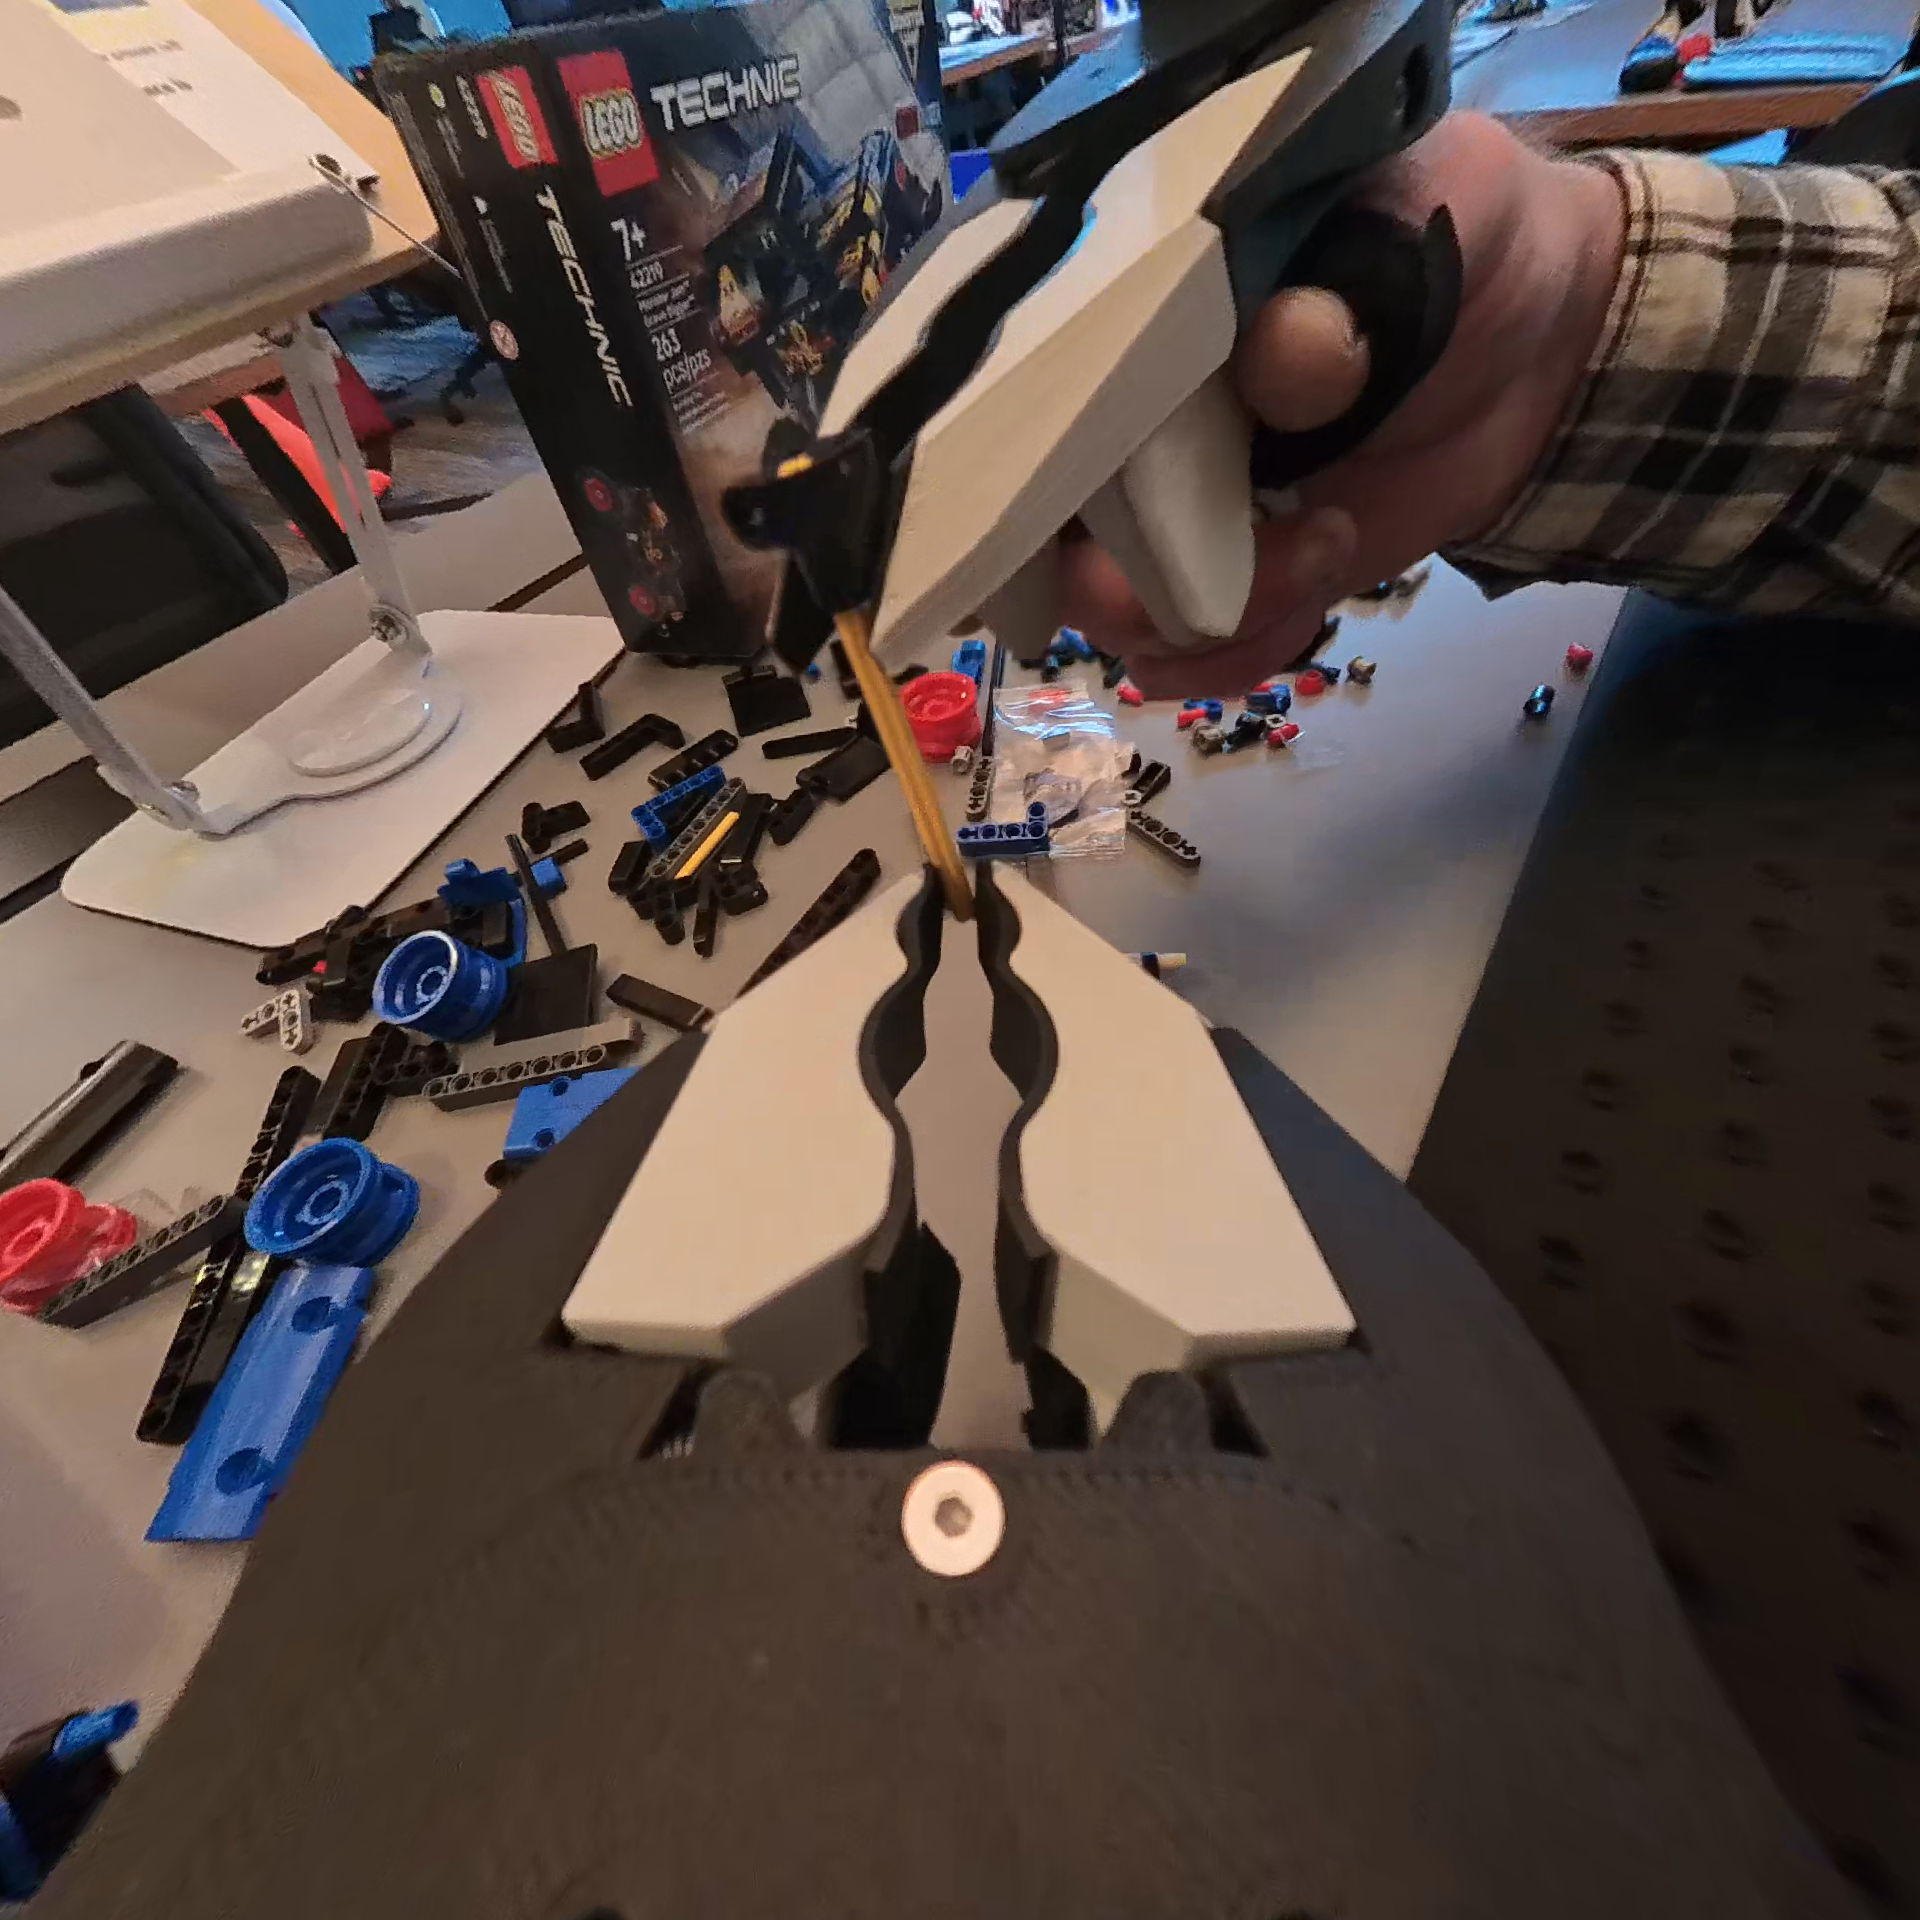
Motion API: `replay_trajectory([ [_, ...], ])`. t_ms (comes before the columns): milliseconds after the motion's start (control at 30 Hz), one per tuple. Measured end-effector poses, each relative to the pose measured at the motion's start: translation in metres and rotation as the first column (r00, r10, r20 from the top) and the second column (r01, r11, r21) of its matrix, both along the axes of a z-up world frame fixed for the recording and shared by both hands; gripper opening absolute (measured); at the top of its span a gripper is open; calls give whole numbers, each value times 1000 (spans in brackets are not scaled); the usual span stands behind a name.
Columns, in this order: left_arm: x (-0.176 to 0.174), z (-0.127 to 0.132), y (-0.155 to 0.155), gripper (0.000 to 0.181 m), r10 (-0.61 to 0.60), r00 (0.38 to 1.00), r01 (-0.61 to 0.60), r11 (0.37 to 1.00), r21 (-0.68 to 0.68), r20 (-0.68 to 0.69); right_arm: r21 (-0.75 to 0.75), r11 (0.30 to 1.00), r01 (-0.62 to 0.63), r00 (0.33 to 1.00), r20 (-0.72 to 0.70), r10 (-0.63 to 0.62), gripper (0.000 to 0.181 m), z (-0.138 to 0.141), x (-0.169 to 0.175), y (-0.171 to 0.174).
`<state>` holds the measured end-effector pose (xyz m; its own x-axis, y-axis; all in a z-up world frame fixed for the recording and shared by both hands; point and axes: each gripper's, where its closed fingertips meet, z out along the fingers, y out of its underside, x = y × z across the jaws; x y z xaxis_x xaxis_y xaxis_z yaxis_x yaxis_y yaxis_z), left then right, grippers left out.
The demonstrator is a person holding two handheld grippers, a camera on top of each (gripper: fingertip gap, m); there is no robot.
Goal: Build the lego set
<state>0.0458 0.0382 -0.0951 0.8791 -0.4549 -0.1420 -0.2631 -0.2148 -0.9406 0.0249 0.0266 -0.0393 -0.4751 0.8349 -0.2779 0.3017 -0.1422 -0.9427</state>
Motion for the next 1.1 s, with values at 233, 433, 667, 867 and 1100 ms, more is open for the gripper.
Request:
replay_trajectory([
  [233, 3, -3, -12, 39, -90, 992, 84, 994, -74, -87, 16, 997, -79, 996, 30, 79, 6, -7, 5, -7],
  [433, -14, 44, -15, 39, -73, 901, 125, 988, 95, -427, 3, 967, -253, 957, 146, 250, 6, -26, 19, -24],
  [667, 14, 16, -29, 38, -313, 609, 371, 924, -87, -728, 2, 893, -451, 855, 286, 432, 6, -50, 38, -41],
  [867, 23, -2, -40, 17, -409, 548, 420, 889, -183, -729, -16, 848, -530, 785, 369, 497, 6, -63, 46, -46],
  [1100, -11, -11, -33, 16, -342, 789, 235, 936, -263, -511, 194, 926, -325, 911, 326, 251, 29, -62, 29, -12],
])
